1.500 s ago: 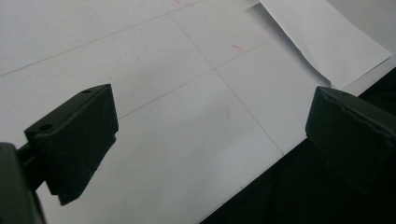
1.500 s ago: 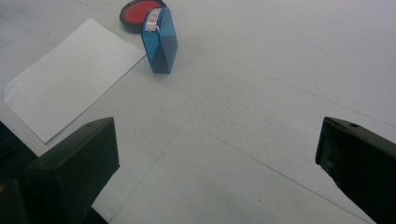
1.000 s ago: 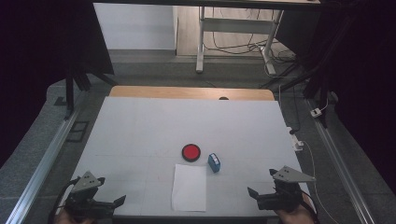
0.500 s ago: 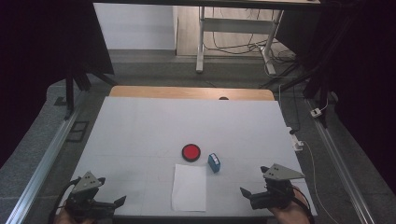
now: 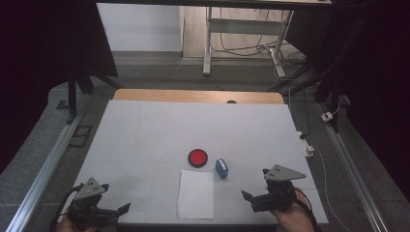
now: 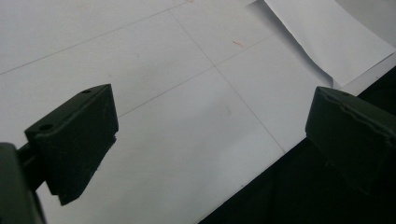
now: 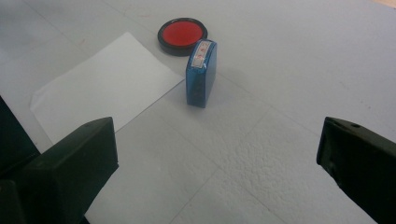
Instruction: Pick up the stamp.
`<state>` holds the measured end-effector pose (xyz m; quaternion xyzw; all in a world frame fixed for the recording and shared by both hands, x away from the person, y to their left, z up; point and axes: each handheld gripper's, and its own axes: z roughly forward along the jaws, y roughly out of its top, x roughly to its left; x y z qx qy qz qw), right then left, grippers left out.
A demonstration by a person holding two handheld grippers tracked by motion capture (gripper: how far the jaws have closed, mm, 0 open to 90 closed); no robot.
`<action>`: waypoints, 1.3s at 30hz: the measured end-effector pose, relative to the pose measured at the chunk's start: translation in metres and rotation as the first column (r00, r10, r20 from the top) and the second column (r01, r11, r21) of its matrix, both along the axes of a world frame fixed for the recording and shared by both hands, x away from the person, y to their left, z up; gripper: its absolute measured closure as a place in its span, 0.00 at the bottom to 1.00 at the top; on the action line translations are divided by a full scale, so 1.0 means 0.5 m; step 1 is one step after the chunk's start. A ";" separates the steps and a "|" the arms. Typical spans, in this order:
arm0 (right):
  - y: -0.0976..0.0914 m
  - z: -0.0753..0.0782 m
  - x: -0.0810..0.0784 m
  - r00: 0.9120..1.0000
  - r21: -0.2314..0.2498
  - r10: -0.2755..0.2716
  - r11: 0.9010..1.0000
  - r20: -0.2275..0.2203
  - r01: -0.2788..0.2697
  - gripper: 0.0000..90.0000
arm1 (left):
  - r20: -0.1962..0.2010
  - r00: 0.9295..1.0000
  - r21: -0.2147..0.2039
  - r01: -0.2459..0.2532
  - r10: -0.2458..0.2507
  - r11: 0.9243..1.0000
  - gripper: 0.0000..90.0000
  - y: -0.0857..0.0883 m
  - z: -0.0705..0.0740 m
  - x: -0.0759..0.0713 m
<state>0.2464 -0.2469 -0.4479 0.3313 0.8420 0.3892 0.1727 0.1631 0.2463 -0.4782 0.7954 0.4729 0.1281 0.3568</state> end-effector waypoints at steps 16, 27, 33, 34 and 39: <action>0.054 -0.006 0.037 0.999 -0.022 -0.001 1.000 -0.036 0.000 0.00 | 0.000 1.000 0.001 0.000 0.000 1.000 0.03 0.000 0.000 0.000; 0.091 -0.011 0.062 0.999 -0.025 -0.003 1.000 -0.045 0.001 0.00 | 0.000 1.000 0.001 -0.001 0.001 1.000 0.03 0.000 0.000 0.000; 0.113 -0.015 0.077 0.999 -0.049 0.020 0.999 -0.050 -0.022 0.00 | 0.000 1.000 0.001 0.000 0.000 1.000 0.03 0.001 0.000 0.000; 0.113 -0.015 0.077 0.999 -0.049 0.020 0.999 -0.050 -0.022 0.00 | 0.000 1.000 0.001 0.000 0.000 1.000 0.03 0.001 0.000 0.000; 0.129 -0.023 0.091 0.998 -0.069 0.023 0.997 -0.062 -0.028 0.00 | 0.000 1.000 0.001 0.000 0.000 1.000 0.03 0.000 0.000 0.000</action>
